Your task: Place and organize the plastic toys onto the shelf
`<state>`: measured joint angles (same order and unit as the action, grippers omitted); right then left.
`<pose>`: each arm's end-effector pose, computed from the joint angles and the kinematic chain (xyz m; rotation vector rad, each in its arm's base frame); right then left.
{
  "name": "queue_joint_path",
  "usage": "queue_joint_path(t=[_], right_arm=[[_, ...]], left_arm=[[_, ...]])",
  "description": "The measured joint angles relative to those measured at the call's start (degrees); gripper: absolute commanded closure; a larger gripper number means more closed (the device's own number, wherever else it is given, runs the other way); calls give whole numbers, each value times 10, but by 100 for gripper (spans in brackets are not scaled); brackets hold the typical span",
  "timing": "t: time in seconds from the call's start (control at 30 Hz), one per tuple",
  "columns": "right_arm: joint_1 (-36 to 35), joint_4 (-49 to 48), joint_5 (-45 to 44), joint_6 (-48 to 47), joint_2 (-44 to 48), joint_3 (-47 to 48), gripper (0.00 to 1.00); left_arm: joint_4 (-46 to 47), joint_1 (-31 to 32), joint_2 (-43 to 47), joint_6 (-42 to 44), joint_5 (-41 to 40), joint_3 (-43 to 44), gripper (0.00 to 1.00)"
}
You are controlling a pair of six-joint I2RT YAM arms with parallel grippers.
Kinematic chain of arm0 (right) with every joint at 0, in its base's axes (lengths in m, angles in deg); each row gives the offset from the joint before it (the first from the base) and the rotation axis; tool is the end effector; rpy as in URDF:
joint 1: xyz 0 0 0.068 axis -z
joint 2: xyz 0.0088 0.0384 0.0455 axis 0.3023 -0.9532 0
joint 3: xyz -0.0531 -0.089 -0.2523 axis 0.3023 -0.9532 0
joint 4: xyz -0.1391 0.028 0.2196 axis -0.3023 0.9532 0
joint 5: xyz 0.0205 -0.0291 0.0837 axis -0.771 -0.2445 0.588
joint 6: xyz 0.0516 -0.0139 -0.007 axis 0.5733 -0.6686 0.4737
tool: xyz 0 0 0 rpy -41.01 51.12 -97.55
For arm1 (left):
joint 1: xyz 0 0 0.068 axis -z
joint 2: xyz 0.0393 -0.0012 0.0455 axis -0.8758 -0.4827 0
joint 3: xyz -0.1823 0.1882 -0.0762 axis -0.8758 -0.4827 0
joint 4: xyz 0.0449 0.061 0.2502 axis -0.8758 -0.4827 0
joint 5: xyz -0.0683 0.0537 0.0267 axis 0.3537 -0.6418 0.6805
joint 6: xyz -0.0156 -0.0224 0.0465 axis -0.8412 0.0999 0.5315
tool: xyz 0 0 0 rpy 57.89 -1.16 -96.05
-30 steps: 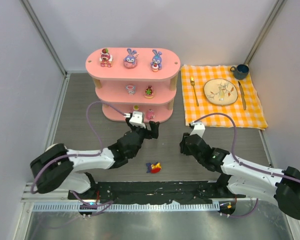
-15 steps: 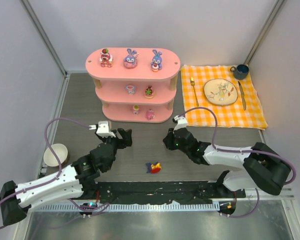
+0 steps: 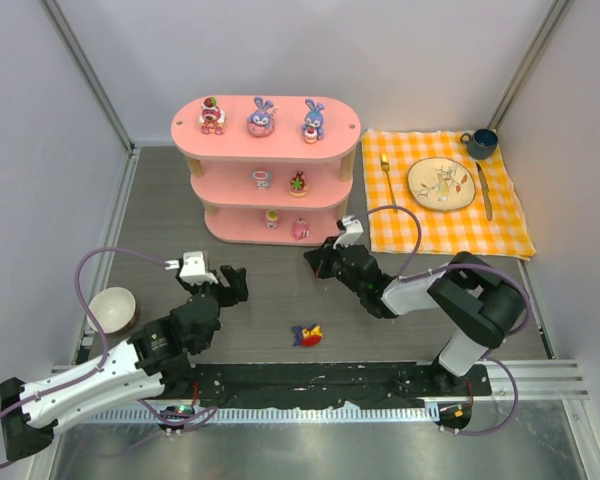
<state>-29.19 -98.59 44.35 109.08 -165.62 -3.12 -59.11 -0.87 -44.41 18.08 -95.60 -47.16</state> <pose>0.2111 0.2157 0.1557 -0.1065 1.9252 0.8015 0.0880 -0.0975 0.2315 -0.2000 1.7606 -0.3372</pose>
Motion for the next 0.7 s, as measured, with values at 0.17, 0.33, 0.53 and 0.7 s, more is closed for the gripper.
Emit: queue_joint_path(t=[0.17,0.33,0.53,0.7], right_arm=[[20,-104,3,7,-57,0,99],[32,-161,12,9,-93,10,99],[42,-185,28,9,-116,33,99],[50,-194,38,11,-133,45,99]], left_arm=[[-3,0,0,4,-6,-2,27],[-2,0,0,12,-9,-4,28],[4,0,-13,15,-10,-12,28],[15,0,-30,15,-10,-14,28]])
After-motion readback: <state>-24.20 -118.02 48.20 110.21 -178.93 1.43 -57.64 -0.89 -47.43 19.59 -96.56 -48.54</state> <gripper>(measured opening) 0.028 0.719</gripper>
